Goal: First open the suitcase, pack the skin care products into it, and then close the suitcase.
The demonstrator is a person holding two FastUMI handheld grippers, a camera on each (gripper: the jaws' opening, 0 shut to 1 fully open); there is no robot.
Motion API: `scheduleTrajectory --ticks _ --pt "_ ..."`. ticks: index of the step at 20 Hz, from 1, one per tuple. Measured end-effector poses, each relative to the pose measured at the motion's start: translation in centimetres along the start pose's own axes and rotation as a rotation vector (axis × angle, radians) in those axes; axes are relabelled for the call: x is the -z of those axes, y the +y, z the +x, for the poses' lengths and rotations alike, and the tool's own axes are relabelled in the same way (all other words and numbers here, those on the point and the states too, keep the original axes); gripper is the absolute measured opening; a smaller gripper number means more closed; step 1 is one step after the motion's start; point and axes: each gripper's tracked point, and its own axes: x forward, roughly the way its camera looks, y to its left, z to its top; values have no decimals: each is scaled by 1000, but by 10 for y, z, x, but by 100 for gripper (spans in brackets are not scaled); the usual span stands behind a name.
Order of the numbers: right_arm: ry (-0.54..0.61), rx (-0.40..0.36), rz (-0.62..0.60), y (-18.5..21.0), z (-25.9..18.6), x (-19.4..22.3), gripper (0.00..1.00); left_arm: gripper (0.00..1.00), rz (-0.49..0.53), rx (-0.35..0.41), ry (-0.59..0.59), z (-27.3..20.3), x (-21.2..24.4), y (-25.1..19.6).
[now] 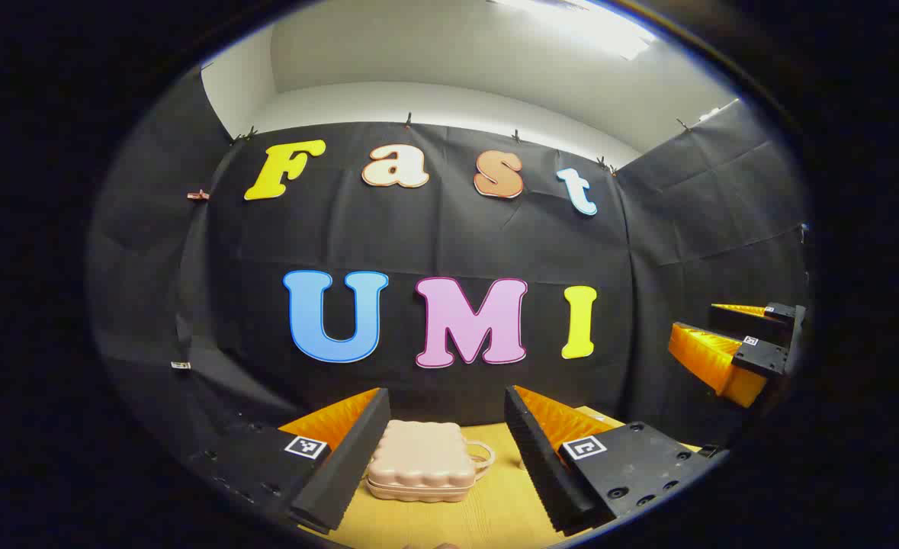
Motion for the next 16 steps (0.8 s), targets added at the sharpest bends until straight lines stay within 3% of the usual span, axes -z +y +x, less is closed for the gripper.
scheduleTrajectory --ticks 16 --pt "27 -33 -6 6 13 4 97 96 -37 -61 94 9 37 32"
